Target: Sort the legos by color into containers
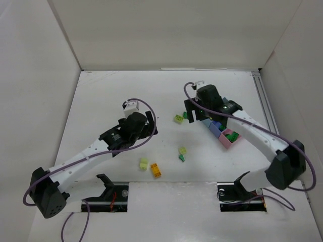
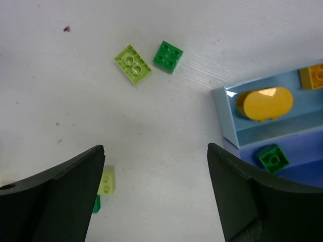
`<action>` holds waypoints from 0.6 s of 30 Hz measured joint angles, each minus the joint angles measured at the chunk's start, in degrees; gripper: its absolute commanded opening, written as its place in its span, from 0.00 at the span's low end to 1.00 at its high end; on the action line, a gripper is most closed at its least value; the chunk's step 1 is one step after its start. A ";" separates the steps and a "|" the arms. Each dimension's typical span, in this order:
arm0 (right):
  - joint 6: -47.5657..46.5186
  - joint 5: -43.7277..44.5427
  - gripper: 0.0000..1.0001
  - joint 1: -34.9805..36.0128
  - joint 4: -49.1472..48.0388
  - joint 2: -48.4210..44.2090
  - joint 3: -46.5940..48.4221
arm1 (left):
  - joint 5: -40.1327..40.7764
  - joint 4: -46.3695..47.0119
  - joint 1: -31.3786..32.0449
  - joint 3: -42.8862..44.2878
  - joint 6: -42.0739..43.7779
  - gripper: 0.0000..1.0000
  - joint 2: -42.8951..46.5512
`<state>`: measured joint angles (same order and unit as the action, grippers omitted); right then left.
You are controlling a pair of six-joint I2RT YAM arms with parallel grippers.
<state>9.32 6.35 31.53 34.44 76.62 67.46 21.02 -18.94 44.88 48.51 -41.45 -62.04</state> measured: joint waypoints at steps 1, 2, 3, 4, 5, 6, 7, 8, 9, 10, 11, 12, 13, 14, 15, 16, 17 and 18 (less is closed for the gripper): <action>0.00 1.40 0.87 1.31 -0.09 3.30 1.57 | 0.26 -1.20 0.02 -0.94 -1.20 1.00 1.18; 0.07 2.82 0.85 2.38 -0.33 6.45 2.95 | 0.48 -2.43 0.02 -1.70 -2.38 1.00 2.43; 0.09 4.07 0.85 3.30 -0.61 9.35 3.91 | 0.59 -3.28 0.02 -2.19 -3.34 1.00 3.67; 0.13 5.07 0.85 4.15 -0.66 12.09 4.52 | 0.74 -4.07 0.02 -2.38 -4.26 1.00 4.79; 0.11 5.84 0.85 4.72 -0.63 14.34 4.81 | 0.90 -4.48 0.02 -2.40 -5.03 1.00 5.73; 0.13 6.47 0.85 5.33 -0.52 16.65 4.94 | 1.07 -4.63 0.00 -2.40 -5.64 1.00 6.58; 0.09 7.13 0.85 5.75 -0.42 18.75 4.96 | 1.29 -4.72 0.00 -2.40 -6.08 1.00 7.15; 0.07 7.69 0.85 6.08 -0.33 20.63 4.96 | 1.42 -4.90 0.02 -2.40 -6.47 1.00 7.63; 0.04 8.31 0.85 6.29 -0.26 22.32 5.01 | 1.53 -5.14 0.02 -2.40 -6.80 1.00 7.91; 0.02 8.92 0.85 6.43 -0.20 23.89 5.07 | 1.62 -5.44 0.02 -2.40 -7.08 1.00 7.93; -0.02 9.44 0.85 6.47 -0.13 25.16 5.20 | 1.68 -5.79 0.02 -2.40 -7.26 1.00 7.80; -0.04 10.03 0.85 6.47 -0.15 26.49 5.44 | 1.77 -6.25 0.02 -2.40 -7.41 1.00 7.63; -0.09 10.43 0.84 6.49 -0.17 27.47 5.62 | 1.84 -6.71 0.02 -2.40 -7.54 1.00 7.37; -0.15 10.86 0.84 6.49 -0.20 28.37 5.79 | 1.90 -7.06 0.00 -2.38 -7.63 1.00 7.06; -0.24 11.21 0.84 6.49 -0.20 29.18 6.05 | 1.95 -7.48 0.00 -2.29 -7.63 1.00 6.67; -0.35 11.54 0.84 6.47 -0.28 30.01 6.51 | 2.10 -7.82 -0.02 -2.14 -7.63 1.00 6.23; -0.48 11.74 0.83 6.45 -0.37 30.88 7.17 | 2.19 -8.17 -0.02 -1.90 -7.63 1.00 5.77; -0.52 11.93 0.82 6.43 -0.48 31.87 7.98 | 2.25 -8.46 -0.02 -1.60 -7.63 1.00 5.31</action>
<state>8.80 18.28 37.95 33.95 108.49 75.44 23.27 -27.40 44.86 46.92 -49.08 -56.73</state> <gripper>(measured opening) 0.831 0.997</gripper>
